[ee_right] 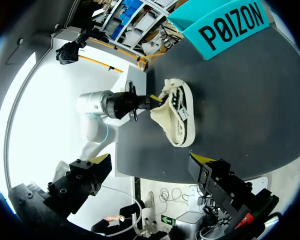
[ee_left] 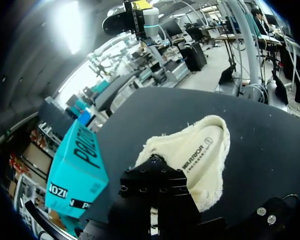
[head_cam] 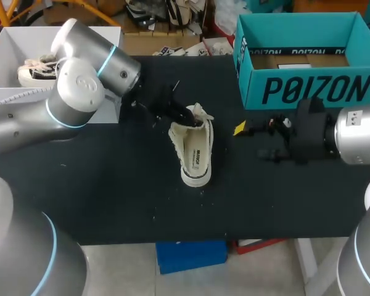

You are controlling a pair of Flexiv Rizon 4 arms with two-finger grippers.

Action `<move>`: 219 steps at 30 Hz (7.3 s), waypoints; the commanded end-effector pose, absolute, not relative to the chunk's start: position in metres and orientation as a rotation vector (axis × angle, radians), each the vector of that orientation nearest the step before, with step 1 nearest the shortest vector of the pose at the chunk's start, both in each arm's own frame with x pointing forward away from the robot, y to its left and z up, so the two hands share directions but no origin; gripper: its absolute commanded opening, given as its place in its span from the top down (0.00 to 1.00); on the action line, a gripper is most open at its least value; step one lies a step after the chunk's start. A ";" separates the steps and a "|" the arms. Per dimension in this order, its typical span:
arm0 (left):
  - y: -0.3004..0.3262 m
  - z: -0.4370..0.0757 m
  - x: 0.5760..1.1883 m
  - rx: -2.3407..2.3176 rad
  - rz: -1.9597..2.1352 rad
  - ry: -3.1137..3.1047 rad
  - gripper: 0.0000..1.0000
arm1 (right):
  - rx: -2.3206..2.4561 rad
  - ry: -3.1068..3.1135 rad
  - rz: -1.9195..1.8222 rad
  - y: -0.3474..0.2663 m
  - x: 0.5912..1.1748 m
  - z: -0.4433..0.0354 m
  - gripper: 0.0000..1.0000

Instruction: Take the shoe out of the shoebox, open the shoe tongue, remove and reinsert the insole, then place the shoe into the shoebox

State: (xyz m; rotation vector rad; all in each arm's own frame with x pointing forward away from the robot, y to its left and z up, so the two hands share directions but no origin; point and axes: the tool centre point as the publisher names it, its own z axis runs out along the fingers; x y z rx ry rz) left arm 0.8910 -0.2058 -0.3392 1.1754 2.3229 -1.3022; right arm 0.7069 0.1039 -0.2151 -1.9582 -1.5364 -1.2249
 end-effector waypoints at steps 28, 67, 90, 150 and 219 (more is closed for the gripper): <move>-0.222 -0.303 0.894 1.187 -1.225 2.243 1.00 | -1.959 -1.536 -1.224 0.104 0.707 -0.215 0.00; -0.139 -0.322 0.881 1.860 -0.482 2.147 0.54 | -1.959 -1.536 -1.224 0.104 0.707 -0.215 0.00; -0.164 -0.366 0.877 2.018 -0.411 2.093 0.54 | -1.959 -1.536 -1.224 0.104 0.707 -0.215 0.00; -0.166 -0.255 0.937 1.965 -0.289 2.078 1.00 | -1.959 -1.536 -1.224 0.104 0.707 -0.215 0.00; -0.080 -0.066 1.007 0.978 -0.379 2.527 1.00 | -1.959 -1.536 -1.224 0.104 0.707 -0.215 0.00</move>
